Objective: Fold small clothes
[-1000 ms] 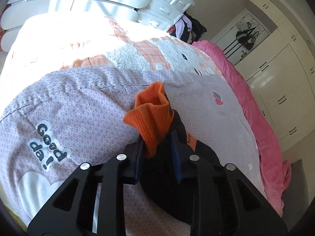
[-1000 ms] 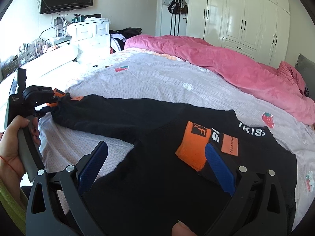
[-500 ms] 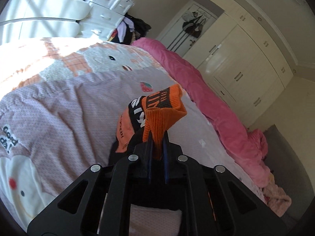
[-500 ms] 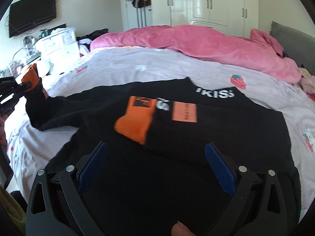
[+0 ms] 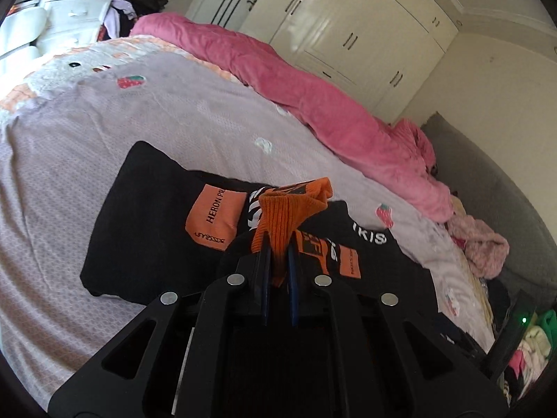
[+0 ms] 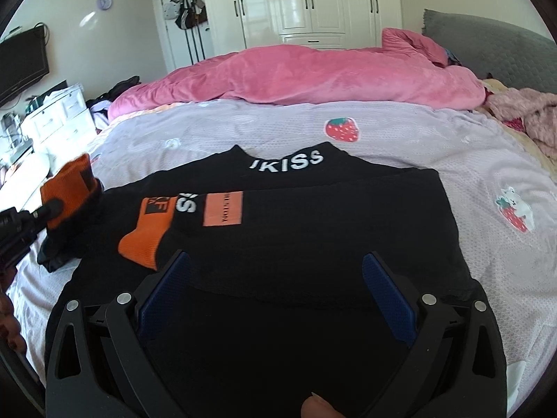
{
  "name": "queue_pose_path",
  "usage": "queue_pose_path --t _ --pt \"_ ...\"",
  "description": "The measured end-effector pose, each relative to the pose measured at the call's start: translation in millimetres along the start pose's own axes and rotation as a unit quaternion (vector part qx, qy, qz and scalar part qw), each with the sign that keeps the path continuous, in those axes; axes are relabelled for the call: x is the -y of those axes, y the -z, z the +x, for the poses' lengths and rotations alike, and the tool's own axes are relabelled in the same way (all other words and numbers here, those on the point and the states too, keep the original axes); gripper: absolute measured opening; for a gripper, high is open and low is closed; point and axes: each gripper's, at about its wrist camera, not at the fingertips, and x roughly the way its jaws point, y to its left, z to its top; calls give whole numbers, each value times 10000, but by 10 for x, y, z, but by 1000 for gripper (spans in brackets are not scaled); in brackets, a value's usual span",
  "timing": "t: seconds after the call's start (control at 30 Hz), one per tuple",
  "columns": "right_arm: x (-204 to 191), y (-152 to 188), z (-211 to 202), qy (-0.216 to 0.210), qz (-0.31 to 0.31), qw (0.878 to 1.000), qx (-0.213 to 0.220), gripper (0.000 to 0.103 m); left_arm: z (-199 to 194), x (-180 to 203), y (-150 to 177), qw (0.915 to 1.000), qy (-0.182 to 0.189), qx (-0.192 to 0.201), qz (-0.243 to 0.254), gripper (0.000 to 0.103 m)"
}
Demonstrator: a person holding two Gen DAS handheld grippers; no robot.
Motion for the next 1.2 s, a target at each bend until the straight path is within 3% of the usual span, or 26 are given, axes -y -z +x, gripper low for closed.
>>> queue_pose_path --t 0.2,0.3,0.4,0.77,0.83,0.97,1.03,1.07,1.1,1.2 --pt "70 -11 1 6 115 9999 -12 98 127 -28 -6 9989 265 -378 88 13" --pt "11 -13 -3 -88 70 9999 -24 98 69 6 -11 9983 417 -398 45 23" --pt "-88 -5 -2 -215 -5 9998 -48 98 -4 20 -33 9989 376 -279 90 25" --pt "-802 69 81 -1304 -264 9897 -537 98 -84 -299 -151 9989 -451 -151 -19 48" --pt "-941 82 115 -1461 -300 9866 -658 98 -107 -381 -184 9979 -630 -118 -59 59" --pt "-1108 91 220 -1712 -213 9809 -903 98 -202 -530 -249 9950 -990 102 -90 69" --pt "-1146 77 290 -1794 -130 9786 -1000 90 -248 -624 -279 9929 -1164 182 -165 72" --pt "-1162 70 325 -1892 -92 9760 -1077 74 -264 -668 -293 9920 -1223 207 -214 73" --pt "-1175 65 368 -1992 -37 9727 -1186 68 -278 -715 -307 9914 -1260 222 -274 73" --pt "-1155 52 439 -2249 259 9648 -1340 67 -322 -857 -341 9905 -1242 252 -527 73"
